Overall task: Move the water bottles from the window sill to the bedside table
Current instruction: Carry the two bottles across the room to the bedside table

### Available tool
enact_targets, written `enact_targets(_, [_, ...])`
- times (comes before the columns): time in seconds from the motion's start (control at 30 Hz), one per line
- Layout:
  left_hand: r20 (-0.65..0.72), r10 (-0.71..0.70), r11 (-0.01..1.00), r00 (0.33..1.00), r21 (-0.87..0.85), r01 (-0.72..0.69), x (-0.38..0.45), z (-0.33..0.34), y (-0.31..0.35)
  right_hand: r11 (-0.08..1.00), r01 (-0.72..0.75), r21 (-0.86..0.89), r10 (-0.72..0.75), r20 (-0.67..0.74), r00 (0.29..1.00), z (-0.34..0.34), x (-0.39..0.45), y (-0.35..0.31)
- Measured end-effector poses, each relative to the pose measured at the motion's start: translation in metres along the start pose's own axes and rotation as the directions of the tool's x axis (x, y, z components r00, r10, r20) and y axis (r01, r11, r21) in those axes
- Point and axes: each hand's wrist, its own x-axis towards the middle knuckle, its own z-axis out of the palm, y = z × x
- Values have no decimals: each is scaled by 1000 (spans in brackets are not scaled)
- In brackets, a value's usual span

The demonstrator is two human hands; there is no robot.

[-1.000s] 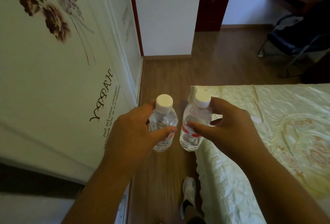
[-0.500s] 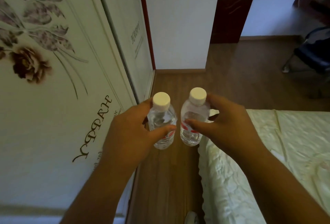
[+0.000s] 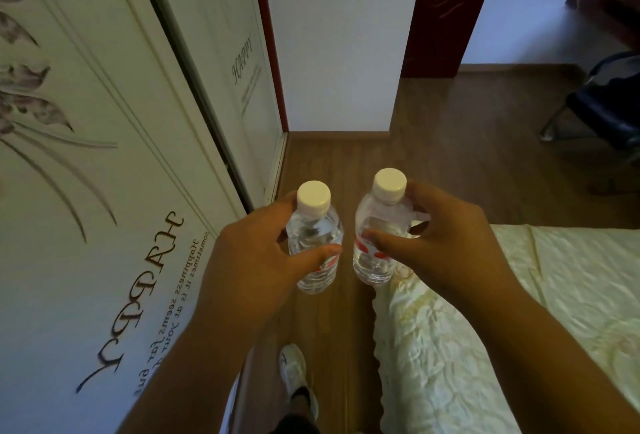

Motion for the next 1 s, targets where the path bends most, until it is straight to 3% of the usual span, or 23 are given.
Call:
enact_targets(0.57, [75,51,999,996,1,-51,225,-38,-85,998,-26,-49,20,-116,993,55,200,-39])
enact_targets(1.0, [113,52,998,992,-31,-49,329,-36,-125,998,-60,-17,58,-89,994,81,303,-29])
